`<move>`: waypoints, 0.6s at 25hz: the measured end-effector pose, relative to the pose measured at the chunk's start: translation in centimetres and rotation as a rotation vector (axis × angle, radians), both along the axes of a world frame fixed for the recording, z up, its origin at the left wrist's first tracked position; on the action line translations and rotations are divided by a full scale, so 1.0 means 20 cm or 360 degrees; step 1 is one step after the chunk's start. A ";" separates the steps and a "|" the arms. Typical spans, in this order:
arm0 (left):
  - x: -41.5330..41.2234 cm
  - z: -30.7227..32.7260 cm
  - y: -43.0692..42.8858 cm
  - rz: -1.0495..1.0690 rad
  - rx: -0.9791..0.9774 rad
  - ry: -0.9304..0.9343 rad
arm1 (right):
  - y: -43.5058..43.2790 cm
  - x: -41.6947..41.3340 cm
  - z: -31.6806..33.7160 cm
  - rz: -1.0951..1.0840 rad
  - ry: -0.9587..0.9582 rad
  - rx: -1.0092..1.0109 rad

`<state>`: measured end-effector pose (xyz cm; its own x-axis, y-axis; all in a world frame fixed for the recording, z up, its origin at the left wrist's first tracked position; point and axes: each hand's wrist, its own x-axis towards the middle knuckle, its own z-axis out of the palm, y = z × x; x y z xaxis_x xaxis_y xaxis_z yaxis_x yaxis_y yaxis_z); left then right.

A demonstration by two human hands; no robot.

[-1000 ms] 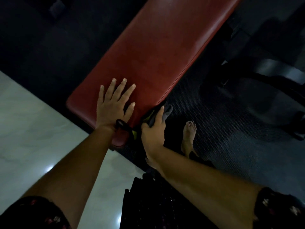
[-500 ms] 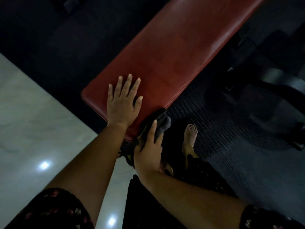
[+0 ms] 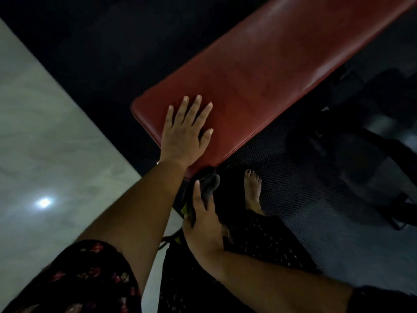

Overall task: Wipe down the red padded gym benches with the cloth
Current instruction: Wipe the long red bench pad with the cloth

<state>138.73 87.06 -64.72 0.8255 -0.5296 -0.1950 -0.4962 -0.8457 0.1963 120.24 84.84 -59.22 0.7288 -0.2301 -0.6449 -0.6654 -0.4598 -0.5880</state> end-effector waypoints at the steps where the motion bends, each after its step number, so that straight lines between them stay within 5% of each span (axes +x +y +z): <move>1: 0.00 0.00 0.00 0.0004 0.0003 0.0000 | -0.02 -0.02 0.00 -0.0031 0.0014 0.0010; 5: 0.00 0.01 0.00 0.0006 0.0007 -0.0001 | -0.03 0.02 0.00 -0.0265 -0.0141 -0.0127; 9: 0.00 0.01 -0.01 0.0024 0.0001 -0.0020 | -0.12 -0.14 0.01 0.0636 -0.0131 -0.0446; 15: 0.01 -0.01 -0.02 0.0003 0.0115 -0.0031 | -0.55 -0.13 -0.13 0.1673 -0.1317 -0.0958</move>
<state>138.87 86.64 -64.88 0.8305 -0.5133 -0.2164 -0.4978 -0.8582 0.1252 117.71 73.79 -61.88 0.8336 0.5515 0.0304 0.5476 -0.8181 -0.1756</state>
